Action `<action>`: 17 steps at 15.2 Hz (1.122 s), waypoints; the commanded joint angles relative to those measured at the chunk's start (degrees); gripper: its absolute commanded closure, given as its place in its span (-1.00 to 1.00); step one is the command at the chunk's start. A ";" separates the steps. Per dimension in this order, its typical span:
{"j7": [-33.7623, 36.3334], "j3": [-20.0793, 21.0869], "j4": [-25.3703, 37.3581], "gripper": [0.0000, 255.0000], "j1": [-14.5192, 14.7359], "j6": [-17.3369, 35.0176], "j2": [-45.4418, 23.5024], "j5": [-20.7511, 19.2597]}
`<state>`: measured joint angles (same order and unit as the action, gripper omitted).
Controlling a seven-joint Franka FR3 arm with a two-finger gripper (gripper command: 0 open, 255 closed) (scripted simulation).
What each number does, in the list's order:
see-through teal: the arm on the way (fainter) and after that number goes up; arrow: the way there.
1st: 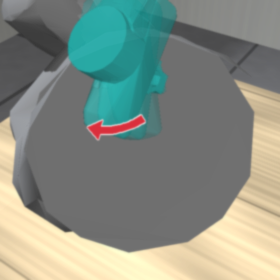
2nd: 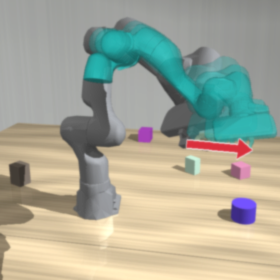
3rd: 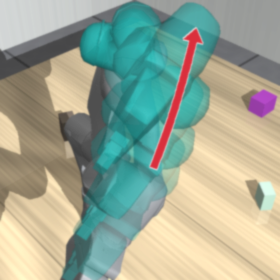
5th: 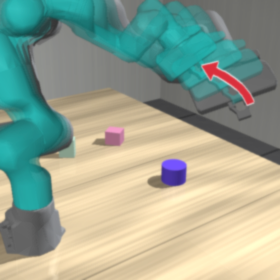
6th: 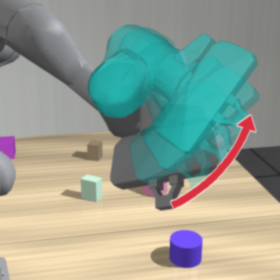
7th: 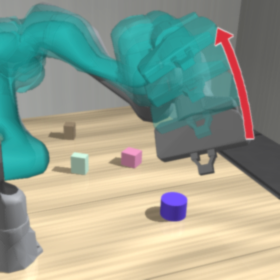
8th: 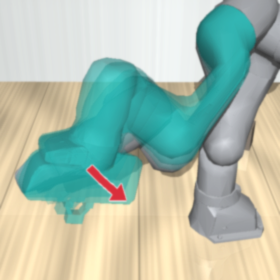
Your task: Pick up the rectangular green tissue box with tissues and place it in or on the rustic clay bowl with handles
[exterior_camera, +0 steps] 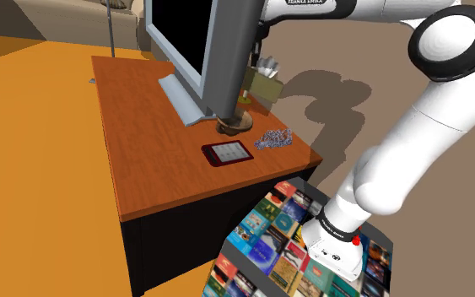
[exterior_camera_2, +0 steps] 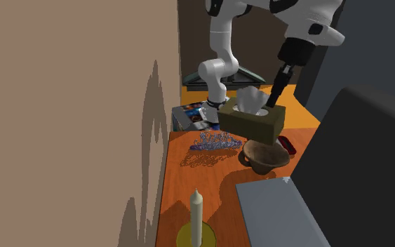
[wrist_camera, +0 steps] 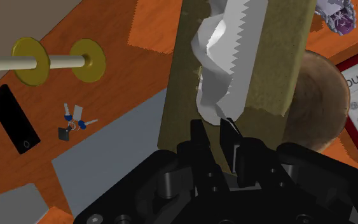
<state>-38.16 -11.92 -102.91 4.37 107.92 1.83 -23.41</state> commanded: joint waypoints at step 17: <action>7.81 0.52 -3.80 1.00 4.62 4.56 -3.40 -0.71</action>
<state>-29.83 -12.89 -105.64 7.88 111.79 1.99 -23.48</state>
